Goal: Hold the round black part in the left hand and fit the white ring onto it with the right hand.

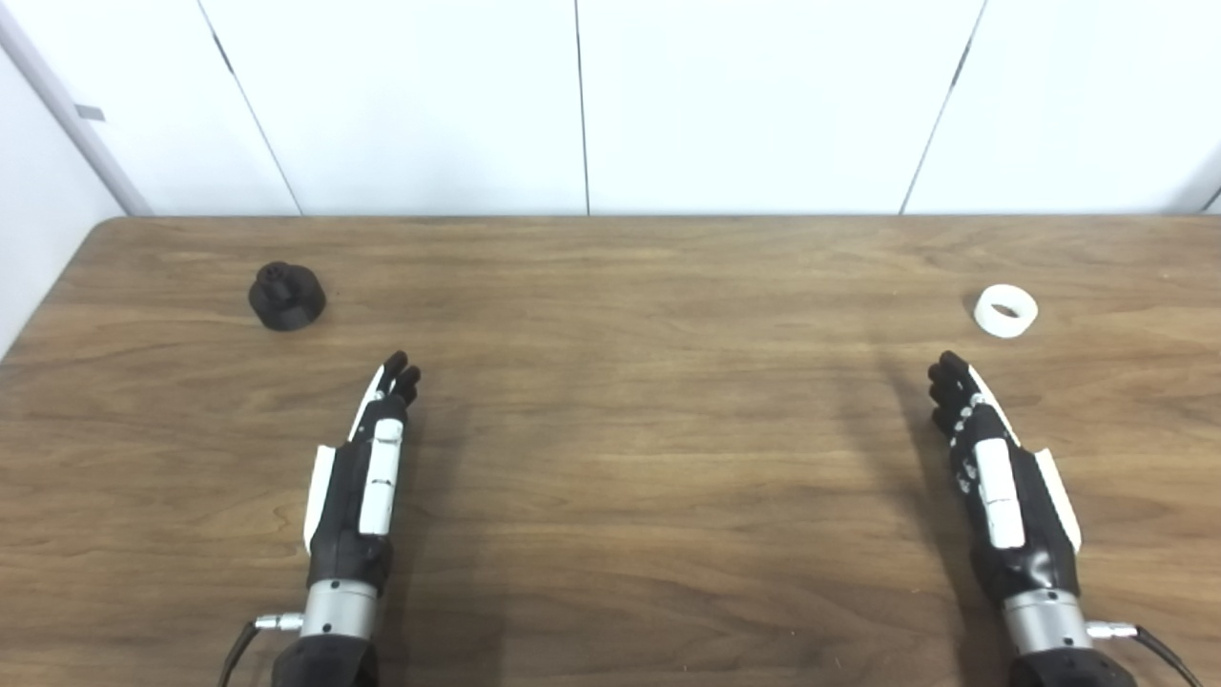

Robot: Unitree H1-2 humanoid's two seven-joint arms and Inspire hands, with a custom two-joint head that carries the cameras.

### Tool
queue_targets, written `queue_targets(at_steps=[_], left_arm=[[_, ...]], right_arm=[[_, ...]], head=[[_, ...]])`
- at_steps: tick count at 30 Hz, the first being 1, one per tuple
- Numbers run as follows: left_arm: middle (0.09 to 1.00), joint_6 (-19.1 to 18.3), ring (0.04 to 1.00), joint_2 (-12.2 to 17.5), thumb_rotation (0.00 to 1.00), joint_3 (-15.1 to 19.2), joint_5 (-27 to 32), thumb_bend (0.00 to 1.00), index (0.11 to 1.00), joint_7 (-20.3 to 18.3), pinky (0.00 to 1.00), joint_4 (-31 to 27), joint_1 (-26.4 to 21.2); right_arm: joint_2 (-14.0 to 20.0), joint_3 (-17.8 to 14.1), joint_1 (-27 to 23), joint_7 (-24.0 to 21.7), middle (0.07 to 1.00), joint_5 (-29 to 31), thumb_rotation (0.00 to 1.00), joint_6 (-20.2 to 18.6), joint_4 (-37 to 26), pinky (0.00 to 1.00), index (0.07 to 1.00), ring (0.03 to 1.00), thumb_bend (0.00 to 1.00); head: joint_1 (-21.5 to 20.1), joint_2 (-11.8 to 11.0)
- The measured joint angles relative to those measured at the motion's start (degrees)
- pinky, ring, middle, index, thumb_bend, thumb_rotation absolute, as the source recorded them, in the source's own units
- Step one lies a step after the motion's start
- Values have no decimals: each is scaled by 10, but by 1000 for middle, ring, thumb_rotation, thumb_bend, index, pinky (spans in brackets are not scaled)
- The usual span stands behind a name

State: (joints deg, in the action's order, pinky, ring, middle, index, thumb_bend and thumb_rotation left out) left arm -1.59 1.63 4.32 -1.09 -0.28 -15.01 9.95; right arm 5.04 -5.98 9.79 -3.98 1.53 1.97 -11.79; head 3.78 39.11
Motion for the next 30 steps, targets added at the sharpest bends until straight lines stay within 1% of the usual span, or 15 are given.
queue_targets(at_steps=[10,16,18,19,20,21,23,25,26,28,29,30], left_arm=[[945,0,965,0,921,1,1,431,973,-1,1000,0,0],[939,0,967,0,904,0,0,453,975,0,1000,0,0],[940,0,966,0,888,-1,-1,463,976,0,1000,0,0],[940,0,967,0,885,-2,-1,465,977,0,1000,0,0],[947,0,974,-1,893,-4,-2,461,986,0,1000,0,0],[949,0,975,-1,894,-5,-2,460,988,1,1000,0,1],[950,0,976,-2,891,-10,-5,486,987,2,1000,0,1],[946,4,971,-4,885,-15,-13,500,983,4,1000,3,1],[944,8,970,-5,880,-17,-18,504,982,7,1000,5,1],[950,18,982,-6,877,-20,-24,523,988,13,1000,12,1],[951,22,987,-7,872,-22,-25,529,988,15,1000,15,1],[951,26,988,-7,869,-23,-26,531,985,16,1000,19,1]], right_arm=[[0,0,0,0,937,1,978,0,0,974,932,958,512],[0,-1,0,0,931,1,981,0,0,964,924,953,531],[0,-2,0,0,933,1,987,0,0,964,926,953,533],[0,-3,0,0,934,1,988,0,0,963,926,952,532],[0,-3,0,0,935,1,994,0,0,958,928,951,526],[1,-4,1,0,935,2,995,0,0,957,929,951,526],[1,-7,1,-2,934,4,996,4,3,958,931,949,530],[2,-10,0,-4,941,8,1000,11,7,972,938,956,531],[3,-10,0,-6,947,11,1000,17,8,983,942,961,539],[8,-11,-1,-13,956,21,1000,30,14,996,954,970,532],[12,-11,-2,-17,958,26,1000,33,17,998,957,971,522],[18,-11,-2,-20,965,30,1000,36,20,999,966,977,510]], head=[[0,0],[23,-9],[46,-14],[47,-18],[64,-26],[64,-26],[104,-51],[119,-61],[119,-62],[134,-76],[136,-78],[144,-89]])
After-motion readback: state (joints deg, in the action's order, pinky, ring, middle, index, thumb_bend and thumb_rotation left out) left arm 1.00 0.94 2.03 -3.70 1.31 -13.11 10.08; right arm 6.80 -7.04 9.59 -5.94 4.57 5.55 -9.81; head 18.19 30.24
